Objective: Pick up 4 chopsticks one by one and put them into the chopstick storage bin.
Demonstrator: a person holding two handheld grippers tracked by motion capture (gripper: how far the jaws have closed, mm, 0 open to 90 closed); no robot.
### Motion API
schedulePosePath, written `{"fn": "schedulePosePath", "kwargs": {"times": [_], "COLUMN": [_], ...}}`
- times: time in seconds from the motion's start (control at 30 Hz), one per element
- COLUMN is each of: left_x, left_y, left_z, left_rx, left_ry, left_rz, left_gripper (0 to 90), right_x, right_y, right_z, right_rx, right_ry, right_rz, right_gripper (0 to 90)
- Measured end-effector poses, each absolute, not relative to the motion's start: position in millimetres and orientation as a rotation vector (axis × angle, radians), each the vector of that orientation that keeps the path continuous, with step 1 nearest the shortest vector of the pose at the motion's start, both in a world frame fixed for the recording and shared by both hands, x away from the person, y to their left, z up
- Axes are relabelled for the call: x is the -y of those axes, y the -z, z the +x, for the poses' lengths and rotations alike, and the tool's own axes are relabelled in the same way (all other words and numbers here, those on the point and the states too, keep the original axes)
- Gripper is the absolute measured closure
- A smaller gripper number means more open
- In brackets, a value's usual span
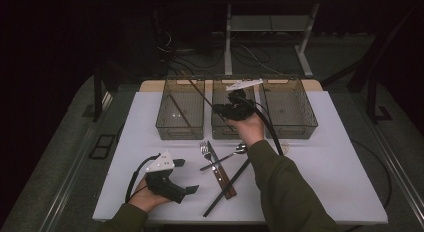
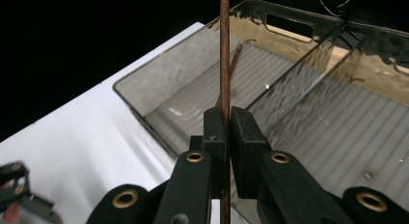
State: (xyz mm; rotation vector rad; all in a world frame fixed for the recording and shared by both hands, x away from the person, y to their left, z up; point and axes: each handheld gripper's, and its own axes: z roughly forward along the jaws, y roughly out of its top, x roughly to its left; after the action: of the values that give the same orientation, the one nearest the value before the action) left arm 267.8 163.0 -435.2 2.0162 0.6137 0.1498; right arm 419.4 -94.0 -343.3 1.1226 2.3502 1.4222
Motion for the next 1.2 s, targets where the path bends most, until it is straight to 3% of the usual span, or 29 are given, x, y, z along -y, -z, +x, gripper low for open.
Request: {"fn": "schedulePosePath", "kwargs": {"times": [0.77,1.2], "left_x": [-164,-164], "left_y": [433,433], "left_z": [268,267], "left_rx": [-0.598,-0.599], "left_ry": [-0.149,-0.141], "left_rz": [2.014,2.009], "left_gripper": [0.0,0.0], "right_x": [0,-13], "right_y": [357,387], "right_z": [467,475], "right_rx": [-2.347,-2.35], "right_ry": [-1.368,-1.219], "right_rz": [1.193,1.292], "right_gripper": [85.4,85.4]}}
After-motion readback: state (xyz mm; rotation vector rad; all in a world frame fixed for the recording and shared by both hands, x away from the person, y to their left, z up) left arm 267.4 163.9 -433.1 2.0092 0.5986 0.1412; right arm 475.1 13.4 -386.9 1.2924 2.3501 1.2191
